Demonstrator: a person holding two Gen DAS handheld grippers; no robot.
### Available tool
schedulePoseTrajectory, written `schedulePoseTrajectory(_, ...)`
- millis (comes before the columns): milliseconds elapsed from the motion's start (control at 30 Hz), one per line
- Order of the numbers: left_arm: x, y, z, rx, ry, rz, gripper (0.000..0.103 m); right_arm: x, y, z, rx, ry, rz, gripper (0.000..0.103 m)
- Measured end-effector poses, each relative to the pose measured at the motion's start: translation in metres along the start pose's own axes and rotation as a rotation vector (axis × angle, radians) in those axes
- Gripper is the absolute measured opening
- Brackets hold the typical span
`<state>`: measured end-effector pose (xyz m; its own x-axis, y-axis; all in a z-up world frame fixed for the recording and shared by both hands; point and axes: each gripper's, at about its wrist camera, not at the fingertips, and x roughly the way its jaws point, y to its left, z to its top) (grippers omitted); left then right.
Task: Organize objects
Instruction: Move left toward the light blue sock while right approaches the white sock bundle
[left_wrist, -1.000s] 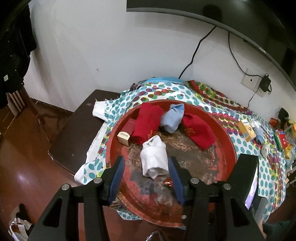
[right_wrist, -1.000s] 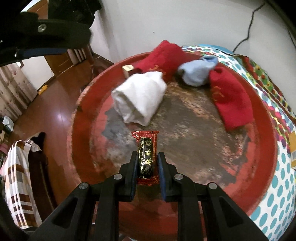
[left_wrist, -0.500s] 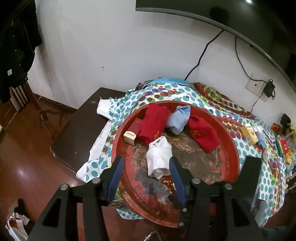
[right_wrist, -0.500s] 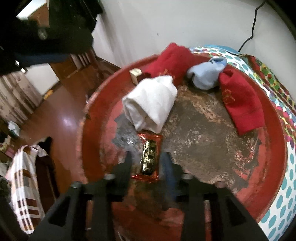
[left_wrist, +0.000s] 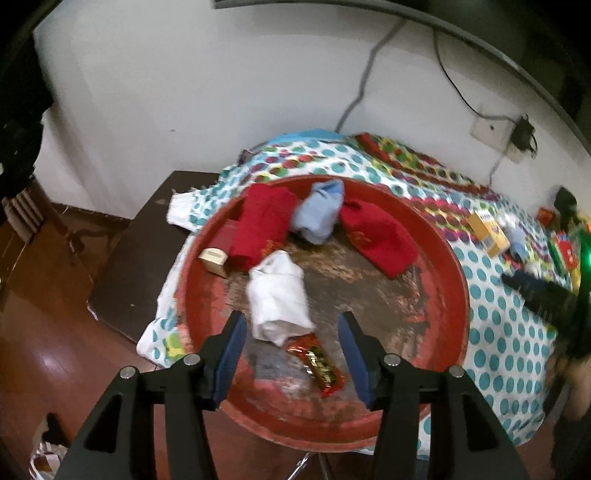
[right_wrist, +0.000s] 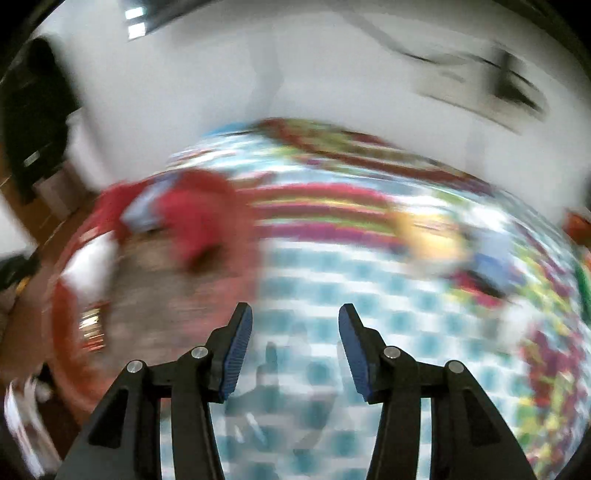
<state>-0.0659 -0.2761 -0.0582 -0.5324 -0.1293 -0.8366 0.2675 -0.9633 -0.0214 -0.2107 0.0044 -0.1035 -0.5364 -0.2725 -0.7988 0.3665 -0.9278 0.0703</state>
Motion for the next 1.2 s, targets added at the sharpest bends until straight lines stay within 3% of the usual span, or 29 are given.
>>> schedulePoseTrajectory(133,0.012,-0.024,-0.003,0.049,0.029,-0.012,0.053,0.008,-0.079,-0.001,0.127,0.026,-0.147,0.047)
schedulePoseTrajectory(233,0.021,-0.044,-0.005,0.087,0.047,-0.01,0.053,0.015,-0.113,-0.007,0.156,0.04,-0.197,0.047)
schedulePoseTrajectory(300,0.029,-0.059,-0.005,0.112,0.072,-0.008,0.053,0.02,-0.121,-0.01,0.154,0.035,-0.204,0.05)
schedulePoseTrajectory(367,0.034,-0.077,-0.003,0.143,0.09,-0.008,0.053,0.027,-0.125,-0.008,0.137,0.024,-0.241,0.064)
schedulePoseTrajectory(467,0.036,-0.107,0.0,0.211,0.099,-0.019,0.053,0.033,-0.133,-0.008,0.126,-0.007,-0.264,0.066)
schedulePoseTrajectory(633,0.043,-0.151,0.006,0.299,0.106,-0.025,0.053,0.018,-0.16,-0.02,0.135,-0.041,-0.203,0.066)
schedulePoseTrajectory(833,0.063,-0.204,0.021,0.278,0.148,-0.12,0.053,0.015,-0.197,-0.027,0.13,-0.011,-0.187,0.066)
schedulePoseTrajectory(1000,0.075,-0.256,0.03,0.33,0.146,-0.133,0.053,0.02,-0.215,-0.023,0.153,-0.032,-0.174,0.066)
schedulePoseTrajectory(1100,0.079,-0.285,0.038,0.368,0.111,-0.124,0.053,0.023,-0.231,-0.022,0.188,-0.047,-0.159,0.063)
schedulePoseTrajectory(1200,0.088,-0.316,0.05,0.382,0.095,-0.165,0.053,0.025,-0.242,-0.018,0.178,-0.06,-0.157,0.054)
